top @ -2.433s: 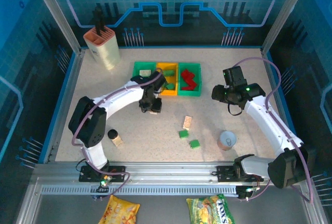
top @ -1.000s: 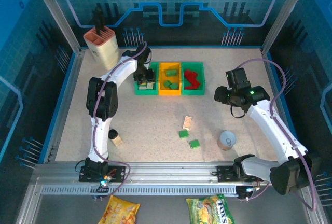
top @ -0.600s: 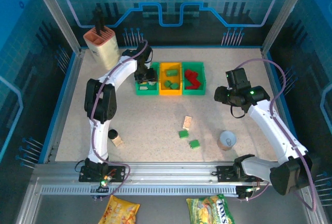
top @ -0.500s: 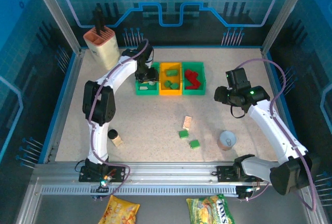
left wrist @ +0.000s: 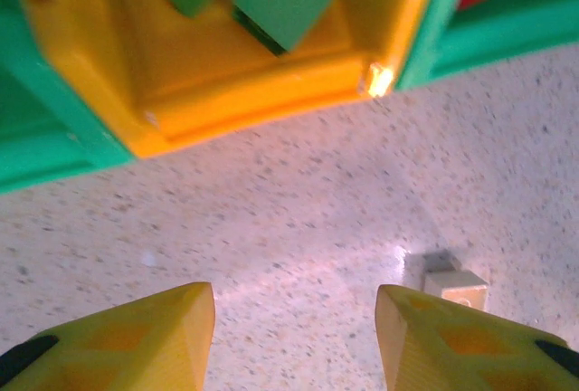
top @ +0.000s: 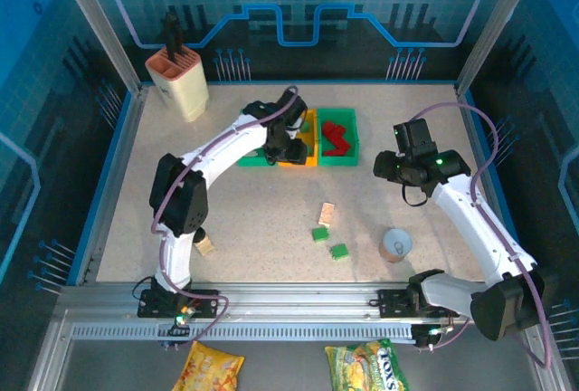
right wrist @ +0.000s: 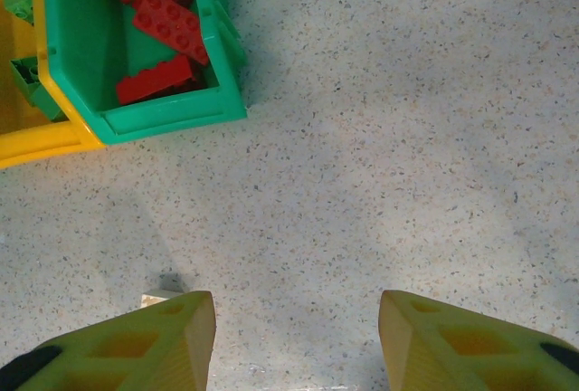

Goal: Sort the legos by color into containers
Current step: Pick up the lego from the center of the table.

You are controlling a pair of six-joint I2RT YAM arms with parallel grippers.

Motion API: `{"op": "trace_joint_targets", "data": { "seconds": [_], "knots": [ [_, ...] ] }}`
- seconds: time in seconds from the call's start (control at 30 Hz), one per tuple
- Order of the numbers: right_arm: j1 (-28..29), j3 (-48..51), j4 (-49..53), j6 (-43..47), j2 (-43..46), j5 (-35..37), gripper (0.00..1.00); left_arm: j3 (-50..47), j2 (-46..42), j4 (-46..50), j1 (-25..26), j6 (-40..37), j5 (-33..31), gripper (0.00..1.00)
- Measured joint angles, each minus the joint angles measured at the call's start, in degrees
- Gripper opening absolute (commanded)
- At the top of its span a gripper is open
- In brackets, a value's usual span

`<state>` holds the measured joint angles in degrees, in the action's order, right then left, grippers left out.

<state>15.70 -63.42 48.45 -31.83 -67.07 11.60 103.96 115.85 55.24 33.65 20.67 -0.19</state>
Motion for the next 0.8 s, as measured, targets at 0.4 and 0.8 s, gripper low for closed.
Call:
{"op": "trace_joint_targets", "data": {
  "seconds": [0.4,0.8],
  "knots": [
    [-1.79,0.5,1.14,1.09,2.27,1.38,0.52,-0.33,1.22,-0.26,11.17,5.16,-0.46,0.57],
    [-2.01,0.85,1.68,1.27,2.8,1.49,0.52,0.79,7.17,-0.55,16.24,9.07,-2.56,0.66]
  ]
}}
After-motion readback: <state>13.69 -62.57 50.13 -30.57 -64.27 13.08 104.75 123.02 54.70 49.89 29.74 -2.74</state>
